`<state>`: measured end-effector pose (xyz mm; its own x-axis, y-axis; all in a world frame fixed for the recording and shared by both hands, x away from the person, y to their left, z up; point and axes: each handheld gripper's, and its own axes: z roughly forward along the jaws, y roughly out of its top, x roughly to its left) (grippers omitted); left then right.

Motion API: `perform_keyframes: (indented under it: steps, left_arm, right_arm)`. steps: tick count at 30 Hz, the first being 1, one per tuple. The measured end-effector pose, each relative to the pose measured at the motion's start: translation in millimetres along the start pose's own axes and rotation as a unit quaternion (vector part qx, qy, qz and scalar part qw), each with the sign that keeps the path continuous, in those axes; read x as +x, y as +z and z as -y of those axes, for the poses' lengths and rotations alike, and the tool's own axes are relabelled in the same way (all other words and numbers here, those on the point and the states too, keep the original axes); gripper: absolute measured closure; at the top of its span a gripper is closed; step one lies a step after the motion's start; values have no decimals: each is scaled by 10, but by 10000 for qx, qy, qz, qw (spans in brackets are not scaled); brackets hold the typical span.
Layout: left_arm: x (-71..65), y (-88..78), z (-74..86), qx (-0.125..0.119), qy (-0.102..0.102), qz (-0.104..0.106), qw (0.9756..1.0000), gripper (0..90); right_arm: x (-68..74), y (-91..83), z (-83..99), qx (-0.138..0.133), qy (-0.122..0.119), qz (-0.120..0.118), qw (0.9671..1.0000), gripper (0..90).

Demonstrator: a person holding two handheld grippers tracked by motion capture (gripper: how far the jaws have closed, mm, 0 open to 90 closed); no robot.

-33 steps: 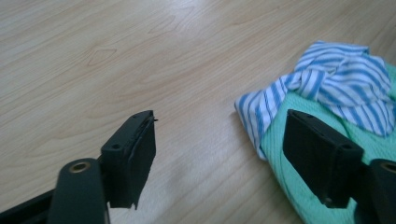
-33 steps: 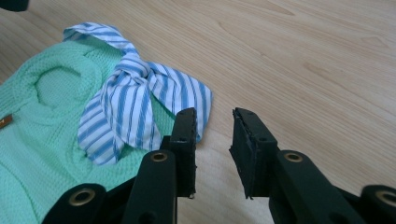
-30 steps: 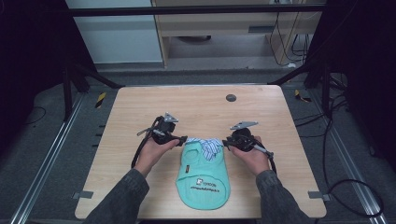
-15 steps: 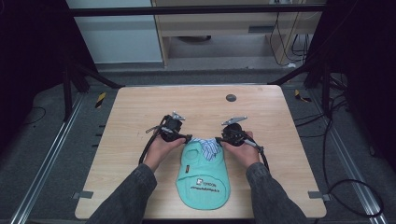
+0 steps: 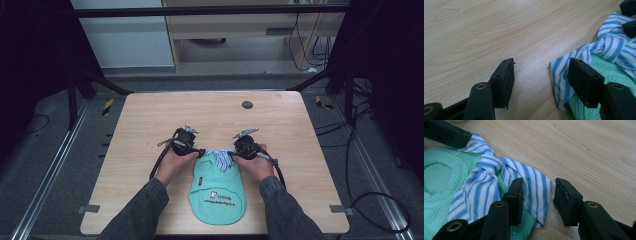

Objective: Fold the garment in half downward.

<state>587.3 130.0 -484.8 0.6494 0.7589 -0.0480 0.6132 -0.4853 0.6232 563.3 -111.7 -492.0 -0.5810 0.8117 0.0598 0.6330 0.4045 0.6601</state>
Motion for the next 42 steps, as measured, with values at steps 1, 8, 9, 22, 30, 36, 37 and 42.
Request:
perform_keyframes:
  steps: [1, 8, 9, 22, 30, 36, 37, 42]
  left_arm:
    - [0, 8, 3, 0, -15, 16, 10000, 369]
    - [-12, 17, 17, 22, 14, 42, 10000, 384]
    - [-20, 15, 21, 12, 45, 52, 10000, 399]
    - [-116, -17, 79, -46, 273, 449, 9986, 797]
    - [-115, -20, 85, -75, 282, 478, 9984, 864]
    - [-125, -63, 55, -92, 399, 422, 9983, 870]
    - [-124, -80, 46, -102, 411, 433, 9982, 871]
    - [-137, -160, -17, -169, 547, 408, 9975, 872]
  right_arm:
    - [-1, -1, 0, -2, 11, -3, 10000, 585]
    - [22, -4, 3, 23, -5, -22, 10000, 609]
    - [21, -1, 6, -3, -56, -24, 10000, 616]
    - [80, -8, -2, 84, -53, -215, 9997, 811]
    - [81, -13, -1, 71, -94, -246, 9996, 829]
    - [71, -56, -14, 26, -136, -244, 9996, 830]
    - [70, -73, -19, 4, -136, -245, 9996, 830]
    - [83, -185, -62, -76, -236, -274, 9993, 830]
